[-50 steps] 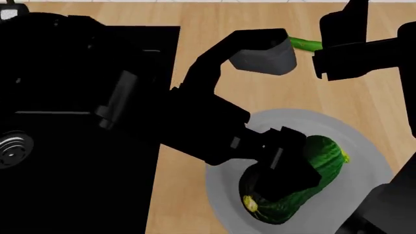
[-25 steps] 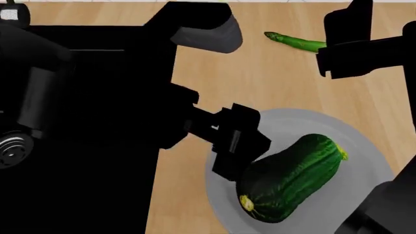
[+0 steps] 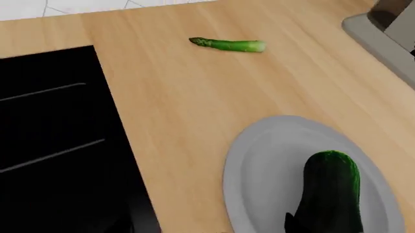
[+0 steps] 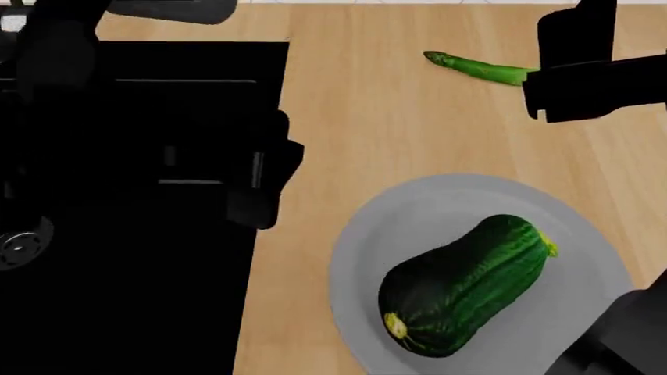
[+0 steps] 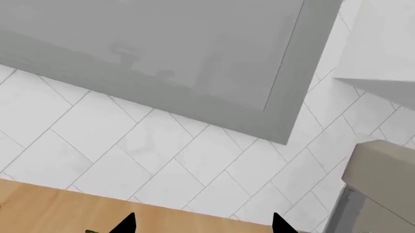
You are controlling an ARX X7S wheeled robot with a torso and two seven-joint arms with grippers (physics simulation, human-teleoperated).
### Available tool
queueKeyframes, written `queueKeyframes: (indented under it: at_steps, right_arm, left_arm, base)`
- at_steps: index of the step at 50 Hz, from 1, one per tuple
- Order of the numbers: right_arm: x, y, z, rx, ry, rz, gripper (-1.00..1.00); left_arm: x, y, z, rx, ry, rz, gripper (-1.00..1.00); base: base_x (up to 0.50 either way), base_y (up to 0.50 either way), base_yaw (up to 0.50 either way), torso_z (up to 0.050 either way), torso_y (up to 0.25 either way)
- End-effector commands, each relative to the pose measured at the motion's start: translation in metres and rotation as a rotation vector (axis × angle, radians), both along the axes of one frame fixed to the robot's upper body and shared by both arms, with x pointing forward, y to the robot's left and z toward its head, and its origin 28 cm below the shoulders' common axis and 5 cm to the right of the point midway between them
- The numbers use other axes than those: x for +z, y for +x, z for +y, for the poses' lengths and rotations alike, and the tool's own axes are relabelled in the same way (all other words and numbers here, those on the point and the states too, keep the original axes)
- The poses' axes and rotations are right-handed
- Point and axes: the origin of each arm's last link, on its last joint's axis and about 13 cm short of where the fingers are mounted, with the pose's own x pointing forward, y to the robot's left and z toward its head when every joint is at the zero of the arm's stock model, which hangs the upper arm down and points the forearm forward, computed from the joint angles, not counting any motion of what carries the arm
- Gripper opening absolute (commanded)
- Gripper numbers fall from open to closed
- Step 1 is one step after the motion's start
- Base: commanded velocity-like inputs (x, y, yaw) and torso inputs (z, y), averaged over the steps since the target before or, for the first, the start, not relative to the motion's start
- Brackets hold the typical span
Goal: Pick the zucchini from the sink and place it on the plate located on the counter
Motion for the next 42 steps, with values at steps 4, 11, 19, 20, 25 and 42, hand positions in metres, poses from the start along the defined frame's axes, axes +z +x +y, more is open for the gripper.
queueKeyframes:
  at_steps: [4,11,19,20,25,42]
  right_arm:
    - [0.004,-0.011,-0.008,-0.045,0.025,-0.042,1.0]
    - [0.007,-0.021,-0.02,-0.093,0.046,-0.062,1.0]
    - [0.008,-0.026,-0.027,-0.124,0.058,-0.065,1.0]
    - [0.008,-0.027,-0.028,-0.128,0.061,-0.066,1.0]
    - [0.01,-0.032,-0.03,-0.141,0.069,-0.071,1.0]
    - [0.019,-0.048,-0.027,-0.167,0.058,-0.063,1.0]
  left_arm:
    - [0.0,-0.027,0.013,-0.007,-0.021,-0.317,1.0]
    - [0.005,-0.033,0.02,0.089,-0.002,-0.366,1.0]
    - [0.013,-0.042,0.027,0.154,0.019,-0.4,1.0]
    - [0.014,-0.043,0.027,0.158,0.02,-0.402,1.0]
    - [0.017,-0.045,0.032,0.195,0.032,-0.416,1.0]
    - [0.022,-0.059,0.043,0.283,0.044,-0.442,1.0]
  base:
    - [0.0,0.0,0.0,0.0,-0.003]
    - [0.0,0.0,0.0,0.0,-0.003]
    - [0.0,0.0,0.0,0.0,-0.004]
    - [0.0,0.0,0.0,0.0,-0.011]
    - [0.0,0.0,0.0,0.002,-0.002]
    - [0.0,0.0,0.0,0.0,-0.004]
